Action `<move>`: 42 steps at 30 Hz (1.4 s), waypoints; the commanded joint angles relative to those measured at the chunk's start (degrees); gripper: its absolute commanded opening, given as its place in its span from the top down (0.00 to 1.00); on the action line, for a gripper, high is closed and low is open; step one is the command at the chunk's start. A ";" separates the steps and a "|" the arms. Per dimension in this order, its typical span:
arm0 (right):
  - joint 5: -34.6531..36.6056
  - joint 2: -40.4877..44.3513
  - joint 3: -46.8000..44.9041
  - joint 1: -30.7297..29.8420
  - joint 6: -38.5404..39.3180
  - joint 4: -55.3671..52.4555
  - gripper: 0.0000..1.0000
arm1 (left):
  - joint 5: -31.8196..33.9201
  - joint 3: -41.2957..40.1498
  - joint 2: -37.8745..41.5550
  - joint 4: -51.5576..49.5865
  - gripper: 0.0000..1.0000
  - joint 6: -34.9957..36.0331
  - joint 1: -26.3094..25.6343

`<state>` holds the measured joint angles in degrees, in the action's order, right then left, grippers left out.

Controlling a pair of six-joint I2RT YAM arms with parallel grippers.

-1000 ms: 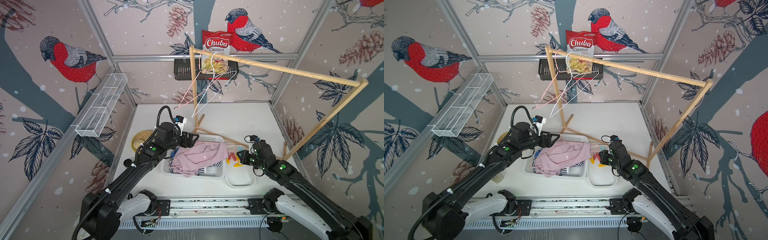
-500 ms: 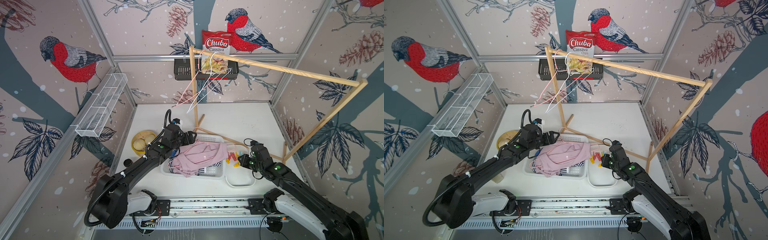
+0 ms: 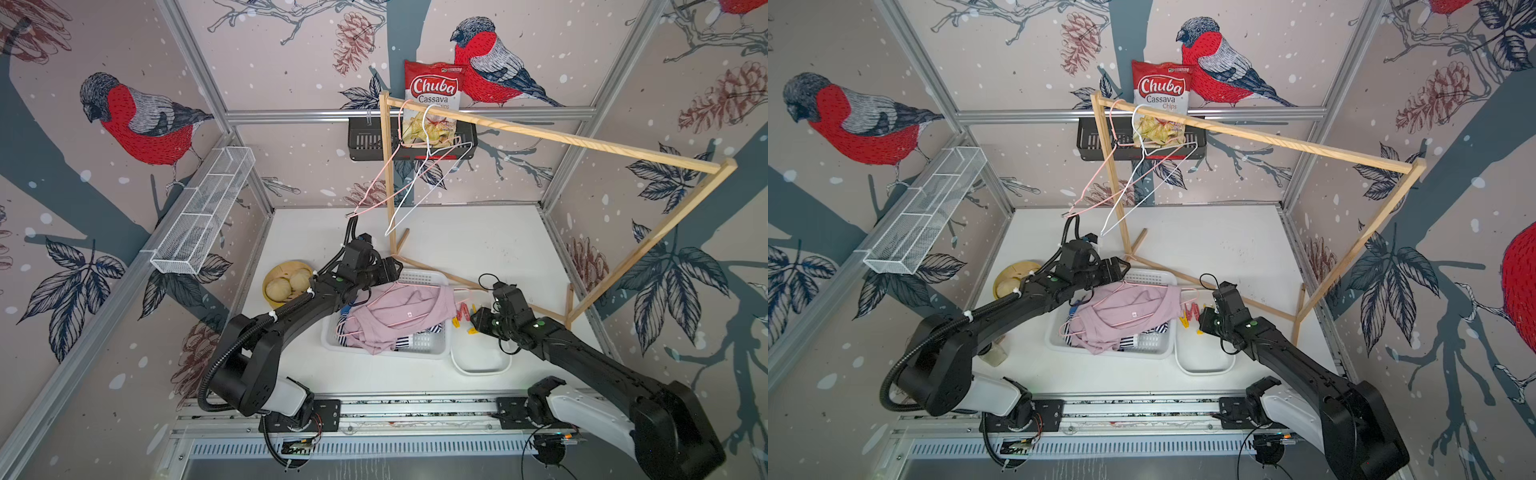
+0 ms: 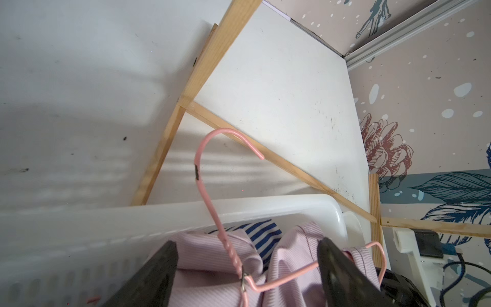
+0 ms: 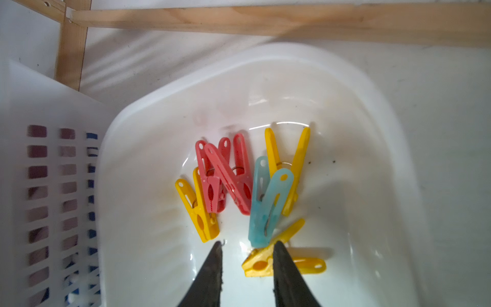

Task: Remove the clothespins securing tank tops to the hanger
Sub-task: Pick up the hanger from the basket.

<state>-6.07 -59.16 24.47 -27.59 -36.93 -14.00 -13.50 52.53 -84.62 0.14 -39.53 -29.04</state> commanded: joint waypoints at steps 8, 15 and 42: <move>2.13 6.94 1.26 0.15 0.62 0.42 0.62 | -1.18 2.76 -3.36 0.05 0.30 0.84 -0.94; 2.89 10.63 1.72 0.72 0.96 -0.06 0.62 | -0.29 4.13 -6.36 -0.66 0.49 0.85 -2.20; -2.36 19.46 9.11 0.80 3.51 3.72 0.68 | 9.99 0.46 12.72 4.22 1.00 -2.98 -5.10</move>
<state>-6.59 -41.71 33.10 -26.55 -34.85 -14.26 -9.63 52.86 -74.83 0.97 -42.98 -33.10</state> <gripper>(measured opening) 0.322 0.056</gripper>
